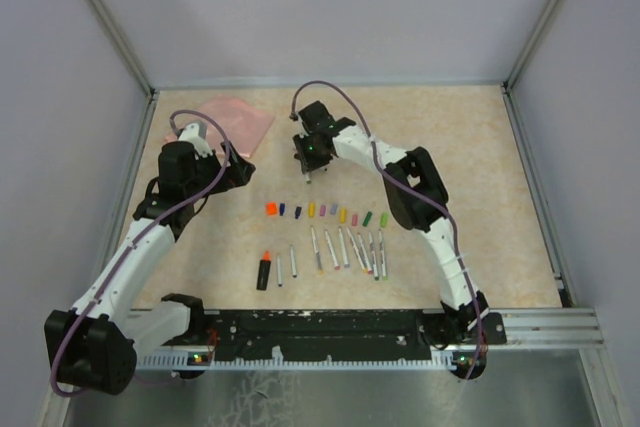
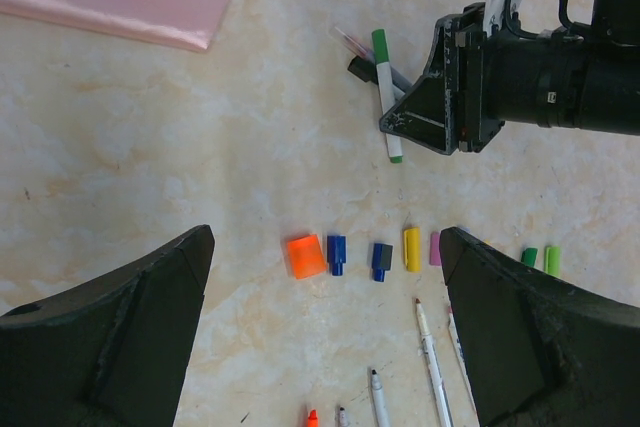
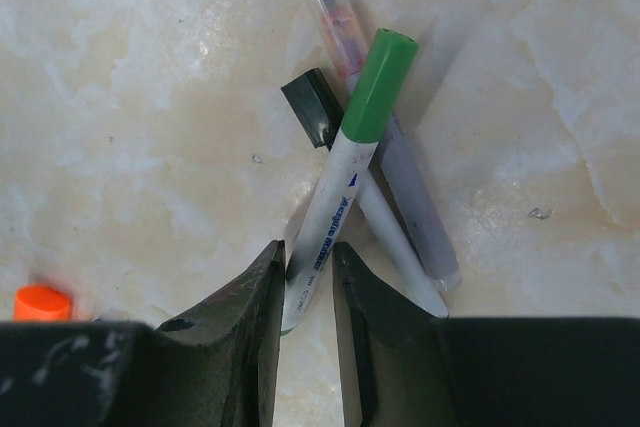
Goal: Open the pen caps
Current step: Pick up the pen from the center of the board.
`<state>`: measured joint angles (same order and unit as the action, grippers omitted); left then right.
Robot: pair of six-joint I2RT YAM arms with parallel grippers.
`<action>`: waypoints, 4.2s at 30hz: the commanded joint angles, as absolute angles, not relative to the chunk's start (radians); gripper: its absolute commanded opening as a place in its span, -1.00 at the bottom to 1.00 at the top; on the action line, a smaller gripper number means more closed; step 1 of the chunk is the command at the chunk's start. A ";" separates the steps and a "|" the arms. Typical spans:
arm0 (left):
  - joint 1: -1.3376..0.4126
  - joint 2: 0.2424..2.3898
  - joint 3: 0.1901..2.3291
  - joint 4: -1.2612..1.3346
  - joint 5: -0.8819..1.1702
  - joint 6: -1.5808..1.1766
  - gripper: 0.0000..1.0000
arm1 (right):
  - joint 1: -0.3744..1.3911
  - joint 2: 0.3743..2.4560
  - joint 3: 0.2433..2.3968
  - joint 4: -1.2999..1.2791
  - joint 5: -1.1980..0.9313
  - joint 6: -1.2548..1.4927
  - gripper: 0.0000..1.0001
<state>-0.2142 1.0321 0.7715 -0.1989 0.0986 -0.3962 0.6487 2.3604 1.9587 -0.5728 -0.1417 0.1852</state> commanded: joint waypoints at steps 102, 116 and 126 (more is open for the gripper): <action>-0.309 1.301 0.881 0.544 0.794 -0.884 0.05 | 0.598 1.500 0.893 0.796 -0.880 0.821 -1.00; -0.322 1.305 0.868 0.523 0.814 -0.862 -0.21 | 0.601 1.488 0.882 0.809 -0.870 0.826 -1.00; -0.322 1.305 0.859 0.525 0.839 -0.862 -0.58 | 0.602 1.484 0.873 0.813 -0.865 0.830 -1.00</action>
<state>-0.3145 1.3014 0.8669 0.5152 0.8055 -0.8783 0.5938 1.5372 0.8639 0.7513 -0.8669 0.8314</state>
